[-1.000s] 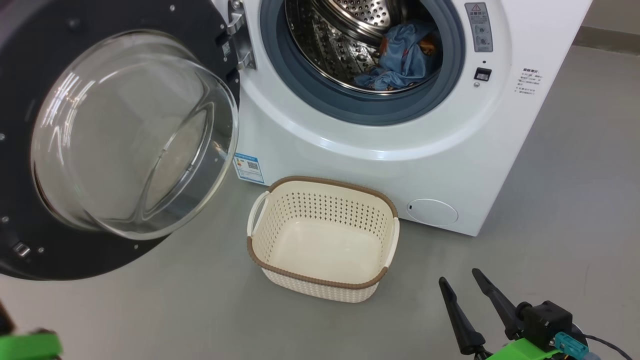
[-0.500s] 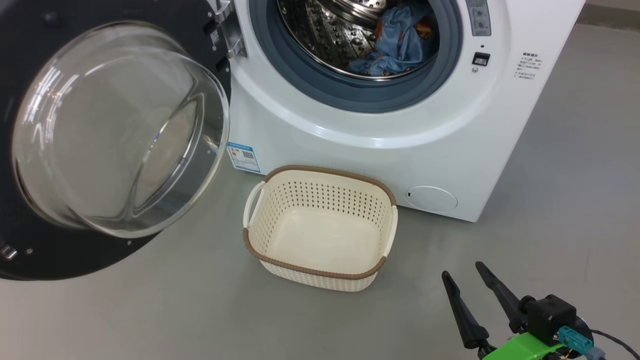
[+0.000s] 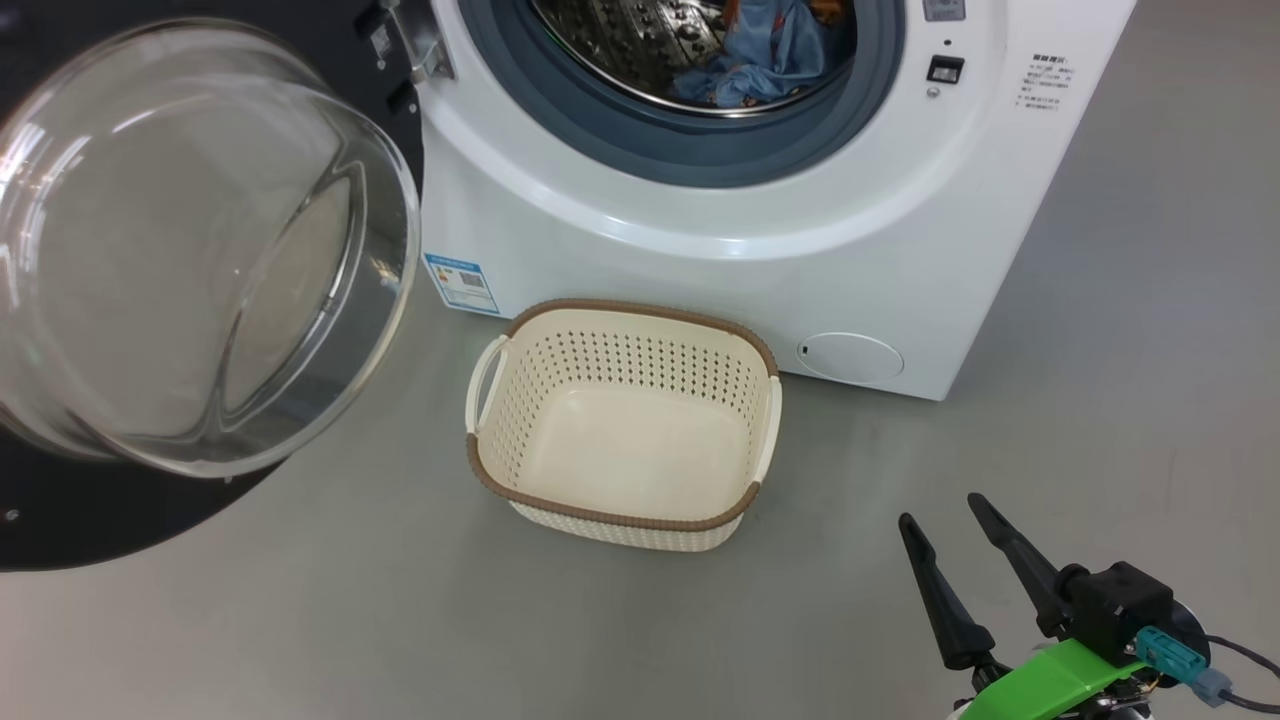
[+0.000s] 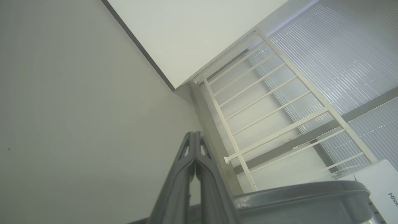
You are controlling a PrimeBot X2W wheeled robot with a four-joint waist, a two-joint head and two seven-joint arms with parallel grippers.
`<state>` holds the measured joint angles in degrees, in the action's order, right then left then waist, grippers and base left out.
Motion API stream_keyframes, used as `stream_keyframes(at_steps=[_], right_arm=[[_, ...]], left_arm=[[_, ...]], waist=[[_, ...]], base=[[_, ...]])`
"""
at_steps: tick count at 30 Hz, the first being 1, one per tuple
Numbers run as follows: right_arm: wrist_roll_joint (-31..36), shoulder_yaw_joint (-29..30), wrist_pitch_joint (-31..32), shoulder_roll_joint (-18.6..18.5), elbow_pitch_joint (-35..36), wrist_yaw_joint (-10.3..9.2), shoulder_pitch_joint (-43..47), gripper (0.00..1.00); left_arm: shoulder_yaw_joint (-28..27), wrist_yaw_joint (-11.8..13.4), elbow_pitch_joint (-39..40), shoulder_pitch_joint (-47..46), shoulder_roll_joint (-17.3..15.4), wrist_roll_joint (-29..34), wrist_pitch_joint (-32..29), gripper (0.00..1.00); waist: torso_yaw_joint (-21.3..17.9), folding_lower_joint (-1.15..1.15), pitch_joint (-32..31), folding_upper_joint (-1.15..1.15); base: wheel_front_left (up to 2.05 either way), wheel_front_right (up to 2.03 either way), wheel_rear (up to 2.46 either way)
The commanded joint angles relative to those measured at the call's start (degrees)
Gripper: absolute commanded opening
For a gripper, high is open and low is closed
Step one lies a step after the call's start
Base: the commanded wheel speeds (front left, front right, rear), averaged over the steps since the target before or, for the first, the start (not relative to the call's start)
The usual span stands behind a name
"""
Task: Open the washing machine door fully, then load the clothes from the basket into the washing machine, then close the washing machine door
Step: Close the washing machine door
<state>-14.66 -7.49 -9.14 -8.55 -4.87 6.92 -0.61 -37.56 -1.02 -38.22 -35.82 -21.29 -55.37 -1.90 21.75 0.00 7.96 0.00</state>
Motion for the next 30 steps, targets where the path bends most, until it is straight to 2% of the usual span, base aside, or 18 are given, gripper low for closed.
stream_keyframes(at_steps=[1,9,17,30], right_arm=[[0.47,-1.19,0.03,-0.45,1.73,0.57,-1.75,1.0],[0.7,-0.89,1.11,-1.5,3.2,0.57,-2.39,1.0],[0.69,-0.99,1.92,-2.22,4.03,0.57,-2.72,1.0],[0.59,-1.59,3.03,-3.19,4.96,0.57,-2.85,1.0]], left_arm=[[-1.09,-0.01,0.61,-1.41,-4.38,-0.51,-1.08,0.0],[-3.6,0.82,-5.27,-3.5,-7.08,-5.01,-7.05,0.0],[-4.81,-0.93,-6.87,-4.07,-8.05,-9.21,-13.9,0.0],[-5.81,-3.2,-4.78,-2.4,-7.89,-12.54,-18.94,0.0]], waist=[[-0.41,0.0,0.66,0.0],[-0.92,0.0,3.02,0.0],[-1.12,0.0,4.3,0.0],[-1.45,0.0,4.82,0.0]], base=[[0.0,0.0,0.0],[0.0,0.0,0.0],[0.0,0.0,0.0],[0.0,0.0,0.0]])
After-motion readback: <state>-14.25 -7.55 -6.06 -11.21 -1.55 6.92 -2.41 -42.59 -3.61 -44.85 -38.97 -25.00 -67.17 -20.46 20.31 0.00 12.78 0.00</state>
